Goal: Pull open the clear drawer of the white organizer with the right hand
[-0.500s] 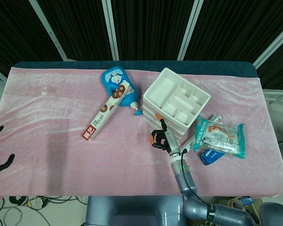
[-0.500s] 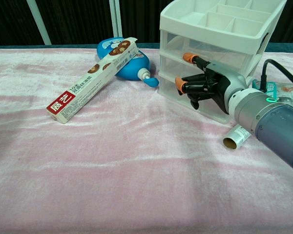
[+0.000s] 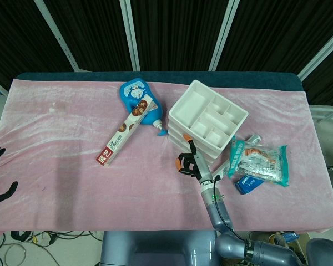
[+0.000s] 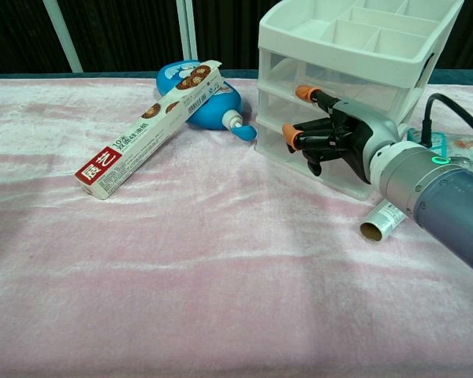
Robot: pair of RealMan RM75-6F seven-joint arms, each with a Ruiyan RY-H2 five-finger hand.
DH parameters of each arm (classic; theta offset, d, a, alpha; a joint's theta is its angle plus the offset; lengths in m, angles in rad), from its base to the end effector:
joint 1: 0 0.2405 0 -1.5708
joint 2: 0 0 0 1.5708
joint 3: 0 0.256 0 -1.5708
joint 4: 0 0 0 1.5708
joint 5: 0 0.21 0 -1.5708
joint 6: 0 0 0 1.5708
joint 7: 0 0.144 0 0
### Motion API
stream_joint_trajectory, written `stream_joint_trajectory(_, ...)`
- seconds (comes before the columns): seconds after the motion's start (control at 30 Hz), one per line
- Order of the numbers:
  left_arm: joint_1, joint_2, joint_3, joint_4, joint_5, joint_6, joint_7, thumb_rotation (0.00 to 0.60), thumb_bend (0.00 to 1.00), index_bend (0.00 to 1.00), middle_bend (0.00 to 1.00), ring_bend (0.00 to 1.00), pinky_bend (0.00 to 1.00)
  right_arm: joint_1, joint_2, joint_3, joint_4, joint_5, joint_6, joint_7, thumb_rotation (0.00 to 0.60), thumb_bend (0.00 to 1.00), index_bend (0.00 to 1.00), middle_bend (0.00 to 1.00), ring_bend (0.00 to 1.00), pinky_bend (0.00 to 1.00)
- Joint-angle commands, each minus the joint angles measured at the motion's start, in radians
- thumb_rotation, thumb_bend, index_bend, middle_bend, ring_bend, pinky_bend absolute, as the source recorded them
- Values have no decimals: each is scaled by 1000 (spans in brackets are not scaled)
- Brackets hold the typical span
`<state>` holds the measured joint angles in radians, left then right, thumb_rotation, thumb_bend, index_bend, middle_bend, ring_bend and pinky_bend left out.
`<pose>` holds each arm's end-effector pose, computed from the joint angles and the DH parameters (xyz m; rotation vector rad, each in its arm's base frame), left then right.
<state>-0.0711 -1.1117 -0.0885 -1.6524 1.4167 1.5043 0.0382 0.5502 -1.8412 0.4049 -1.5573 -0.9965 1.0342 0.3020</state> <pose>-0.3127 0.1836 0.1700 -1.2780 -0.9020 -0.8896 -0.1107 -0.3106 -0.0578 0.9983 -2.0147 1.5489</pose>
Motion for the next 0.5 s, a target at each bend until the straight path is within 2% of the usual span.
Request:
stream_joint_trajectory(0.03,0,0,0,-1,1,1,1,600,277,82,59,0,89,0,4,0,-3,1,-2,-2,600,463,0,711,826,763)
stream_joint_trajectory(0.5,4,0,0,-4,0,7,2,600,277,82,59,1,89,4,24,-9,-32,-3,-43,21,600,462,0,712,826,763)
